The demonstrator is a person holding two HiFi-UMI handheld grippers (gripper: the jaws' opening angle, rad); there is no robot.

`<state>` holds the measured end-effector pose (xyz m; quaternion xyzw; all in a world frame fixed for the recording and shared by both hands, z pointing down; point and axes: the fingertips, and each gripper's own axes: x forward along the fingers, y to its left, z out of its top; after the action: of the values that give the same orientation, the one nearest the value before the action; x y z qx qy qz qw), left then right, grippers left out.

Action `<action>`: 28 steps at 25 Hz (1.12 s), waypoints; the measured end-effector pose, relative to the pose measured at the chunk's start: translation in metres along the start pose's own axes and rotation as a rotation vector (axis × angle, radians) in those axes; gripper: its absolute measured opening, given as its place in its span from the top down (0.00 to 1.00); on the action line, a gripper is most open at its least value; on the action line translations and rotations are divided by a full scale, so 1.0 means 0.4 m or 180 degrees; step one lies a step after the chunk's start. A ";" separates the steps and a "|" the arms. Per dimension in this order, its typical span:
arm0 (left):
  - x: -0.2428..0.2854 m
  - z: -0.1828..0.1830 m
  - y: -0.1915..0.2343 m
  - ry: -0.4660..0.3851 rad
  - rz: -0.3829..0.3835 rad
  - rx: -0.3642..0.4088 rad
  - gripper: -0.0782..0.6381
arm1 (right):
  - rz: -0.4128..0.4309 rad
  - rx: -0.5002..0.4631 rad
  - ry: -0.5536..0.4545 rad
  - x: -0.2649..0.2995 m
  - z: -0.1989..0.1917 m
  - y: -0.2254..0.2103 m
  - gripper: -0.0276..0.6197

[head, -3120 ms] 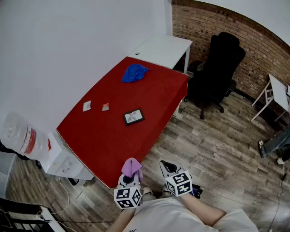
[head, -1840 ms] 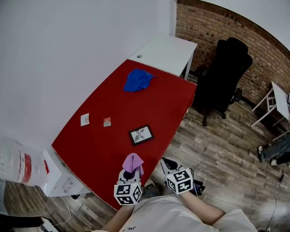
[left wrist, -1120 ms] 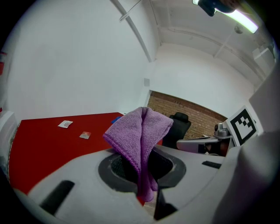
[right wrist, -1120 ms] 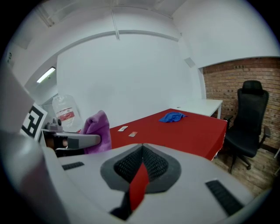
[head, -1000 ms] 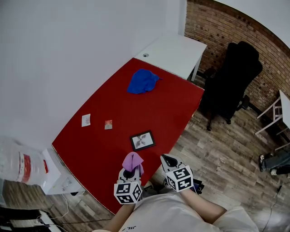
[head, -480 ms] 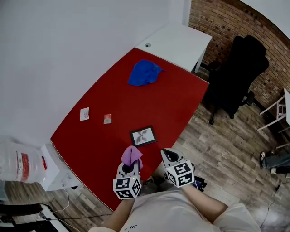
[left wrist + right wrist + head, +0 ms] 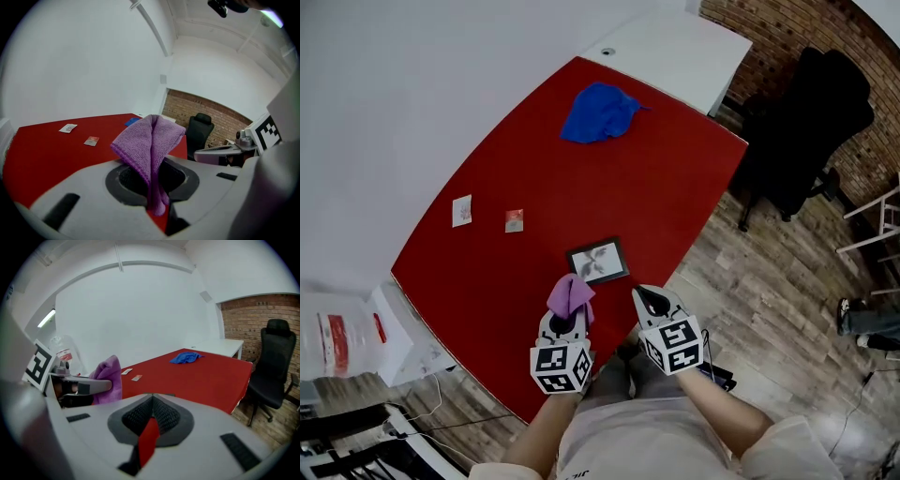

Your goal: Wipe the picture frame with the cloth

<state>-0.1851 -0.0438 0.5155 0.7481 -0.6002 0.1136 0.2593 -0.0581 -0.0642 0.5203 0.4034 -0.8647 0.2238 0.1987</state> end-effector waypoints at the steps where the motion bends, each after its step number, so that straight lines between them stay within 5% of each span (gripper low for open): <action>1: 0.011 -0.002 0.008 0.0009 0.0008 0.0028 0.80 | -0.0006 0.0020 0.0005 0.010 -0.003 -0.005 0.95; 5: 0.058 -0.006 0.031 0.0085 -0.0038 0.0353 0.80 | -0.0010 0.0079 0.0025 0.043 -0.014 -0.019 0.95; 11: 0.191 -0.027 0.109 0.0665 -0.0056 0.1979 0.80 | 0.0015 0.0054 0.0059 0.086 -0.033 -0.026 0.95; 16: 0.330 -0.071 0.186 0.1347 -0.0039 0.3055 0.80 | 0.0062 0.0109 0.0105 0.111 -0.057 -0.017 0.95; 20: 0.398 -0.107 0.212 0.1708 -0.0120 0.3329 0.80 | 0.0083 0.0153 0.0130 0.114 -0.071 -0.008 0.95; 28: 0.421 -0.146 0.196 0.1821 -0.0200 0.3466 0.80 | 0.0089 0.0205 0.0149 0.107 -0.083 -0.023 0.95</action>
<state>-0.2093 -0.1658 0.6652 0.7303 -0.3404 0.5923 -0.0061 -0.0712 -0.0774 0.5722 0.3920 -0.8578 0.2636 0.2026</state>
